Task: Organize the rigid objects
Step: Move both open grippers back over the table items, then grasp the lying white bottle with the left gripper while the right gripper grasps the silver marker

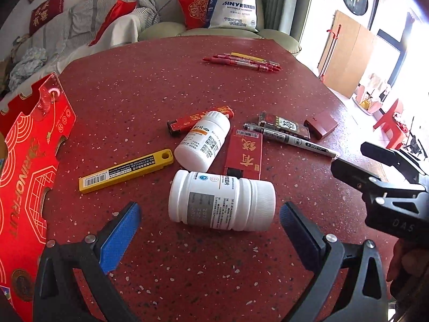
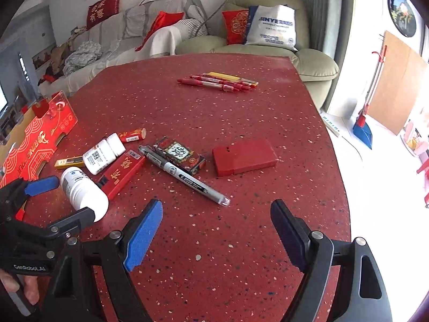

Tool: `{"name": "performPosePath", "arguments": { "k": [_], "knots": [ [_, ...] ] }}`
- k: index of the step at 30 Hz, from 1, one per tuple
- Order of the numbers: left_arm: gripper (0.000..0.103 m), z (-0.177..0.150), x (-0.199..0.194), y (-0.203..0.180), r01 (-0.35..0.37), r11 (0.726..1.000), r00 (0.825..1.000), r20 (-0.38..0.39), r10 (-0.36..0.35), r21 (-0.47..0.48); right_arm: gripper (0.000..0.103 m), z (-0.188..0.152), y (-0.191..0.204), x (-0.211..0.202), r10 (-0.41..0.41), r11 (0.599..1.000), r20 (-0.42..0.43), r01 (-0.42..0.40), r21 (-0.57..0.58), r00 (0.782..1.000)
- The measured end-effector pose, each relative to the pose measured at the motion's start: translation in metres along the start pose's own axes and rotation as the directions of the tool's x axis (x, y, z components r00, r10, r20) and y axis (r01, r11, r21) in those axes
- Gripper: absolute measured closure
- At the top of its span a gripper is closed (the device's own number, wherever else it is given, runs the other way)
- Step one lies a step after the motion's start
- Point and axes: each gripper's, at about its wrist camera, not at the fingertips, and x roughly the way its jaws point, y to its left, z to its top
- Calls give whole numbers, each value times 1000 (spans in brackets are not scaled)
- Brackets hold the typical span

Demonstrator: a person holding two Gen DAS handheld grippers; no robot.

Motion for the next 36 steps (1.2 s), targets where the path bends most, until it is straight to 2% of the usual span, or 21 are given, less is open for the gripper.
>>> {"name": "performPosePath", "arguments": {
  "k": [5, 8, 9, 11, 12, 14, 18, 19, 21, 22, 23, 25, 26, 29, 33, 36],
  "knots": [
    [0, -3, 11, 4, -27, 999, 1000, -15, 27, -22, 19, 7, 19, 23, 62, 993, -20, -64, -103, 998],
    [0, -6, 13, 9, -36, 999, 999, -17, 36, -22, 18, 7, 25, 35, 89, 988, -75, -97, -121, 993],
    [0, -7, 12, 11, -30, 999, 999, -12, 29, -23, 19, 6, 26, 32, 123, 984, -83, -133, -121, 989],
    [0, -6, 5, 18, 42, 998, 999, 16, -41, -54, 22, 5, 18, 25, 214, 973, -80, -220, -73, 974],
    [0, -5, 3, 20, 26, 998, 999, 22, -25, -62, 22, 4, 12, 20, 244, 968, -60, -246, -41, 968],
    [0, -3, 0, 22, 8, 998, 999, 36, -6, -58, 22, 6, 8, 14, 213, 976, -36, -214, -29, 976],
    [0, 1, 4, 23, 36, 996, 999, 22, -34, -85, 22, 14, 22, 17, 75, 985, -20, -77, -153, 997],
    [0, 1, 6, 23, 32, 996, 999, 19, -31, -87, 22, 17, 25, 22, 70, 981, -31, -75, -179, 997],
    [0, 1, 7, 24, -10, 996, 1000, 7, 11, -85, 23, 18, 29, 32, 112, 973, -67, -123, -196, 992],
    [0, 0, 8, 26, -22, 996, 1000, 1, 23, -88, 33, 17, 33, 35, 152, 965, -93, -169, -202, 984],
    [0, -1, 6, 29, -25, 995, 1000, -4, 24, -97, 39, 14, 36, 34, 188, 956, -105, -207, -209, 977],
    [0, -5, 0, 39, -18, 993, 1000, 3, 18, -116, 45, 8, 40, 24, 288, 927, -111, -306, -216, 951],
    [0, -6, -3, 44, -16, 992, 1000, 10, 18, -125, 46, 4, 42, 18, 299, 922, -90, -312, -229, 950],
    [0, -5, -6, 52, 9, 989, 1000, 19, -7, -148, 46, 1, 46, 17, 196, 949, -58, -204, -241, 979],
    [1, 2, -1, 46, -1, 993, 1000, 15, 3, -118, 46, 6, 56, 25, 103, 972, -33, -108, -207, 994],
    [2, 1, 7, 42, -12, 995, 1000, -9, 11, -101, 46, 8, 66, 33, 84, 972, -41, -91, -217, 996]
  ]
}}
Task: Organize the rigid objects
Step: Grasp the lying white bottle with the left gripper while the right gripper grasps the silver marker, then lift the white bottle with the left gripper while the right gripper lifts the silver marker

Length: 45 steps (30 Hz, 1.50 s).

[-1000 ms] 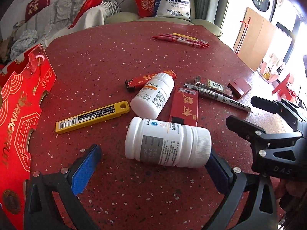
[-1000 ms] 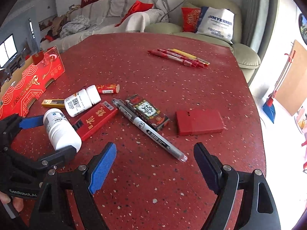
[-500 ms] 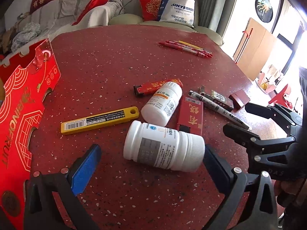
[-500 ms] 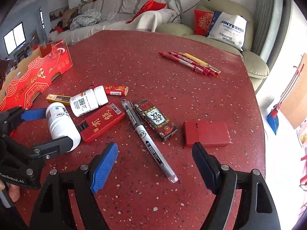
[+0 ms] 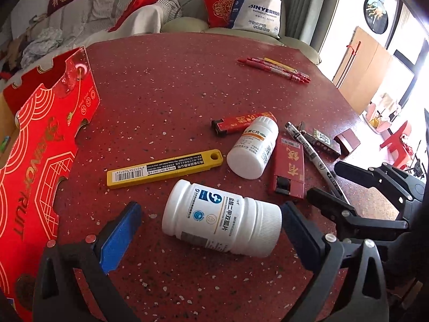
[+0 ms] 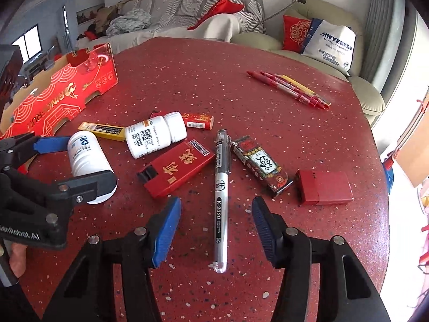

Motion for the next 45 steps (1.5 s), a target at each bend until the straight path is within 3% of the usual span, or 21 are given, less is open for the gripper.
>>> {"name": "performPosePath", "arguments": {
  "k": [5, 8, 9, 10, 13, 22, 26, 35, 41, 45],
  "knots": [
    [5, -6, 4, 0, -27, 998, 1000, 12, 26, 52, 46, 3, 0, 2, -14, 999, 7, 13, 44, 1000],
    [18, -8, 3, -2, -45, 994, 998, 42, 41, 99, 50, 3, 1, 2, -32, 997, 9, 32, 66, 999],
    [30, -9, 1, -2, -44, 993, 998, 56, 38, 107, 63, 2, 1, 1, -31, 997, 11, 30, 76, 999],
    [30, -9, 0, -2, -42, 992, 997, 62, 35, 121, 78, 2, 1, 0, -42, 995, 11, 41, 89, 999],
    [30, -9, -1, 2, -11, 991, 998, 59, 3, 131, 91, 0, 0, -2, -29, 992, 14, 27, 125, 999],
    [30, -17, -9, 18, -18, 992, 998, 57, 11, 128, 92, -11, 10, -11, -58, 979, 10, 55, 196, 998],
    [30, -17, -8, 16, -23, 991, 998, 58, 16, 132, 92, -8, 19, -9, -119, 977, -7, 119, 177, 993],
    [30, -18, -9, 15, -19, 991, 998, 57, 12, 129, 92, -8, 22, -8, -157, 974, -10, 156, 164, 988],
    [30, -18, -9, 15, -16, 992, 998, 57, 9, 127, 92, -12, 15, -11, -122, 969, -1, 120, 218, 992],
    [30, -17, -9, 15, -18, 992, 998, 57, 11, 127, 92, -10, 19, -11, -147, 970, -6, 146, 196, 989]
  ]
}}
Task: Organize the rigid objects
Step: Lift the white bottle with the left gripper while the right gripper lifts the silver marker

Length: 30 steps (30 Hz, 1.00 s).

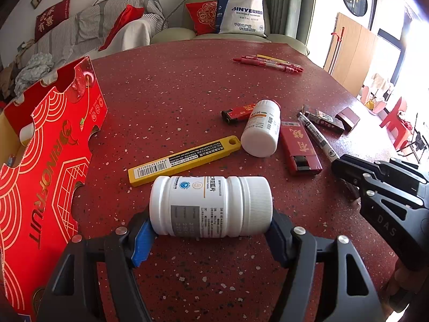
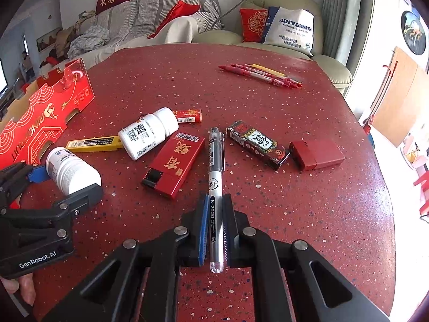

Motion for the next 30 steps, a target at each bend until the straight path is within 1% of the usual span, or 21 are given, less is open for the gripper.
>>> {"name": "performPosePath", "arguments": {
  "k": [4, 8, 10, 11, 16, 17, 19, 20, 21, 23, 25, 26, 27, 30],
  "knots": [
    [30, 0, 0, 0, 1, 1000, 1000, 0, -1, 0, 93, -1, 4, -2, -17, 1000, 0, 17, -4, 1000],
    [30, 0, 0, 0, 1, 1000, 1000, 0, -1, 0, 93, -10, 5, -16, 3, 999, 39, -4, 32, 999],
    [30, 0, 0, 0, 0, 1000, 1000, 0, 0, 0, 93, -14, 7, -20, 13, 999, 40, -15, 33, 999],
    [30, 0, 0, 0, 0, 1000, 1000, 0, 0, 1, 93, -15, 9, -17, 20, 999, 15, -20, 28, 1000],
    [30, 0, 0, -1, -4, 1000, 1000, -1, 4, 3, 92, -11, 15, -9, -3, 1000, -38, 3, -7, 999],
    [30, 0, 0, -1, -4, 1000, 1000, -1, 4, 4, 92, -8, 16, -8, -8, 1000, -63, 6, -26, 998],
    [30, 1, 1, -1, -6, 1000, 1000, -1, 6, 5, 91, 2, 20, -3, -15, 997, -139, 4, -80, 990],
    [30, 1, 1, -1, -6, 1000, 1000, -1, 6, 6, 91, 7, 19, 0, -6, 996, -172, -10, -92, 985],
    [30, 1, 1, -1, -6, 1000, 1000, -1, 6, 5, 92, 10, 15, 2, 13, 996, -185, -30, -86, 983],
    [30, 2, 1, -1, -5, 1000, 1000, -1, 5, 5, 93, 7, 7, 1, 50, 997, -157, -59, -52, 986],
    [30, 2, 2, 0, -2, 1000, 1000, 0, 2, 3, 93, -1, -1, -2, 61, 998, -105, -60, 10, 993],
    [30, 1, 2, 0, -3, 1000, 1000, 0, 3, 3, 93, -5, -5, -3, 80, 996, -79, -77, 49, 994],
    [30, 2, 2, 1, -2, 1000, 1000, 0, 2, 3, 93, -9, -8, -5, 97, 993, -59, -93, 79, 994],
    [30, 1, 2, 0, -2, 1000, 1000, 0, 2, 3, 93, -11, -10, -8, 135, 984, -19, -131, 122, 991]
  ]
}}
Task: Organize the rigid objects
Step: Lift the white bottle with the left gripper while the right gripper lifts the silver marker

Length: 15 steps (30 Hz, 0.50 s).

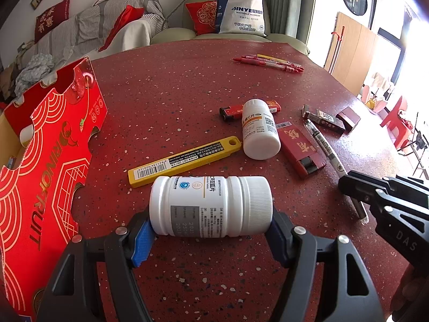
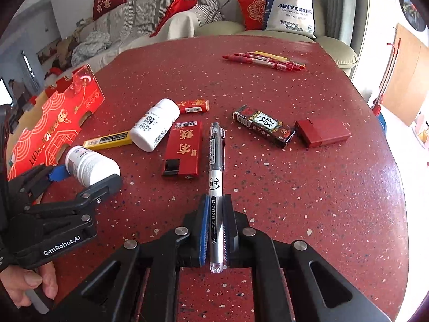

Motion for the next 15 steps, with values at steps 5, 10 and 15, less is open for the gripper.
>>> {"name": "performPosePath", "arguments": {
  "k": [5, 10, 15],
  "knots": [
    [30, 0, 0, 0, -1, 1000, 1000, 0, 1, 1, 93, 2, 5, 2, -23, 1000, 8, 23, -5, 1000],
    [30, 0, 0, 0, -2, 1000, 1000, 1, 2, 1, 93, -1, 22, 2, -108, 991, 9, 108, -75, 994],
    [30, -14, -12, 2, 28, 999, 1000, 0, -28, 18, 93, -18, 26, -10, -110, 992, 19, 111, -64, 994]
  ]
}}
